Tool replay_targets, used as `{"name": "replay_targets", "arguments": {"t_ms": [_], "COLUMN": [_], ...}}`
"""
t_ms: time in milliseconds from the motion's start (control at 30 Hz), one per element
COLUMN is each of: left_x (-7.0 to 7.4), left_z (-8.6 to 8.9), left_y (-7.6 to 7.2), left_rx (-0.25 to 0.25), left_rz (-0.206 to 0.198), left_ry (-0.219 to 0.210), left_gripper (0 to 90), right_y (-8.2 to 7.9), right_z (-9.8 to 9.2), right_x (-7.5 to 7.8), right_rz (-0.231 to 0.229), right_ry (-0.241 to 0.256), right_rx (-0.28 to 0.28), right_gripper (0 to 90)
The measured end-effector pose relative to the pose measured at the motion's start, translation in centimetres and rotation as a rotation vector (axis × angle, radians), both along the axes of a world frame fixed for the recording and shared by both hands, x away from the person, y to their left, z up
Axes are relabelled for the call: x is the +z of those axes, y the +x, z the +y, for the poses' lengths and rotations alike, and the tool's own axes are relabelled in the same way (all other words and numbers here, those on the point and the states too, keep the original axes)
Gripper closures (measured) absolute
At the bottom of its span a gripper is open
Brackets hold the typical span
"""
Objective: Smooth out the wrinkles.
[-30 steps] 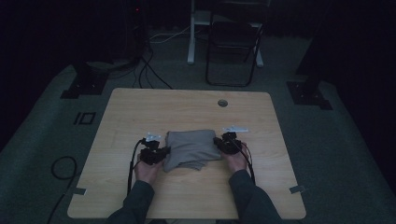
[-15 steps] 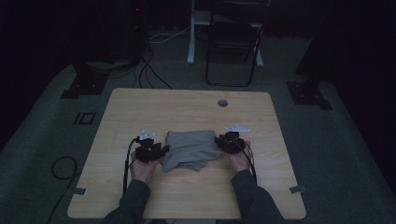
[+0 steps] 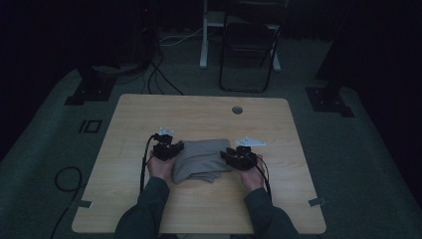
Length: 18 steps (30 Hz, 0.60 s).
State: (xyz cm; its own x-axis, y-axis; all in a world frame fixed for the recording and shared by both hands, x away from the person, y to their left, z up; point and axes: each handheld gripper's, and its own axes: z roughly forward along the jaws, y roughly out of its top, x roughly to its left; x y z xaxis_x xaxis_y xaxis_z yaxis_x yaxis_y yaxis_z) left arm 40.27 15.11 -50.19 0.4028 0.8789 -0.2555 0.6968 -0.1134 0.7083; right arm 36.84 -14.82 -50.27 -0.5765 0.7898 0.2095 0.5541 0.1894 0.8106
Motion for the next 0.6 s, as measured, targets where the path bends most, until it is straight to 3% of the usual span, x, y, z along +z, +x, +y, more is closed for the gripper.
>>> {"name": "replay_targets", "arguments": {"t_ms": [100,167,300,500,600], "left_x": [-0.1,-0.2,-0.2,0.0,-0.3], "left_z": [1.1,1.4,1.8,2.7,3.1], "left_y": [-0.1,-0.3,-1.1,-4.7,-6.5], "left_rx": [0.052,0.059,0.051,0.033,0.020], "left_rz": [0.006,0.005,0.012,-0.002,0.001], "left_ry": [-0.001,-0.005,-0.024,-0.086,-0.066], "left_gripper": [89.1,88.1,68.6,55.5,53.6], "right_y": [-1.8,-2.5,-3.1,-3.9,-4.4], "right_z": [-0.3,-0.5,-1.1,-2.2,-2.9], "right_x": [0.4,0.5,0.0,-0.6,-0.7], "right_rz": [-0.025,-0.034,-0.024,-0.015,-0.010], "right_ry": [-0.005,-0.023,-0.044,-0.039,-0.038], "right_rx": [0.040,0.053,0.056,0.017,0.001], "right_gripper": [61.8,61.8,61.7,58.1,56.4]}}
